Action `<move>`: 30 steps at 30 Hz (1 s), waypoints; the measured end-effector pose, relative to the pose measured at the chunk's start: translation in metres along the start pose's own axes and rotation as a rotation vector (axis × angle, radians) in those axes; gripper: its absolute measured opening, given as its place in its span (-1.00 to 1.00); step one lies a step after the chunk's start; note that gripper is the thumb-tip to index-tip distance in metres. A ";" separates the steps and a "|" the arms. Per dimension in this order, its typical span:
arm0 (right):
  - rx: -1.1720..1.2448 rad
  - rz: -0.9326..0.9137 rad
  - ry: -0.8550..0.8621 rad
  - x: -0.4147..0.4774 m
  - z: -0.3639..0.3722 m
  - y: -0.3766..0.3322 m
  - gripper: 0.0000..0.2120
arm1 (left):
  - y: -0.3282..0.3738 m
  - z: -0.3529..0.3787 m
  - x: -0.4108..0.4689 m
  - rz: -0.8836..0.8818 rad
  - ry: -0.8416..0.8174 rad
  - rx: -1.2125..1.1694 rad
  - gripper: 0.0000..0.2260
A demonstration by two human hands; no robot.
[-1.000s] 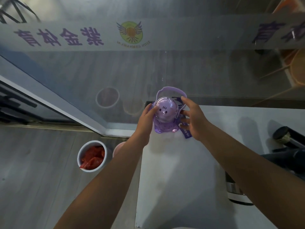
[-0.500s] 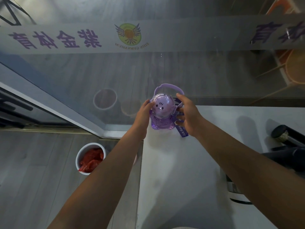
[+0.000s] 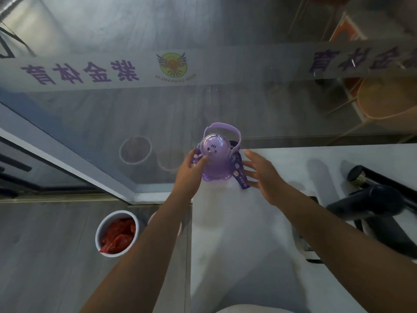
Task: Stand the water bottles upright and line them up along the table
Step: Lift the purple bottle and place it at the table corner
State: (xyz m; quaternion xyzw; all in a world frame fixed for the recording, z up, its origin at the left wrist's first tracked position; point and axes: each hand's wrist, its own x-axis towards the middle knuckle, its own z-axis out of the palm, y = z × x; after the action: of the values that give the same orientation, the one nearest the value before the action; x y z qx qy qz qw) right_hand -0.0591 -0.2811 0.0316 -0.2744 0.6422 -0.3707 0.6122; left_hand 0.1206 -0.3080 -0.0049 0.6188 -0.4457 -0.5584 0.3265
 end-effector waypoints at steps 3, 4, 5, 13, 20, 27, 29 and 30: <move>-0.128 -0.093 0.029 -0.036 -0.013 0.016 -0.80 | -0.005 0.005 -0.028 0.084 0.009 0.152 -0.52; -0.188 -0.130 0.045 -0.049 -0.019 0.025 -0.69 | -0.007 0.009 -0.042 0.120 0.003 0.205 -0.51; -0.250 -0.164 0.061 -0.063 -0.026 0.037 -0.59 | -0.011 0.014 -0.054 0.154 -0.013 0.242 -0.51; -0.461 -0.039 0.367 -0.173 -0.099 0.154 -0.50 | -0.090 0.080 -0.126 0.164 -0.316 0.406 -0.39; -0.604 0.097 0.456 -0.219 -0.142 0.219 -0.44 | -0.131 0.137 -0.174 0.118 -0.544 0.564 -0.35; -0.589 0.062 0.382 -0.198 -0.199 0.236 -0.44 | -0.129 0.184 -0.194 0.046 -0.471 0.590 -0.27; -0.592 0.025 0.368 -0.193 -0.225 0.232 -0.44 | -0.122 0.202 -0.200 -0.011 -0.415 0.541 -0.24; -0.600 0.012 0.366 -0.191 -0.239 0.231 -0.43 | -0.119 0.211 -0.204 -0.046 -0.383 0.507 -0.23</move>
State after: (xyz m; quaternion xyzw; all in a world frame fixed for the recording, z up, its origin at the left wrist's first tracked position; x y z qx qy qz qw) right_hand -0.2533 0.0393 -0.0506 -0.3674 0.8233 -0.2049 0.3811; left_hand -0.0601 -0.0546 -0.0652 0.5740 -0.6100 -0.5432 0.0591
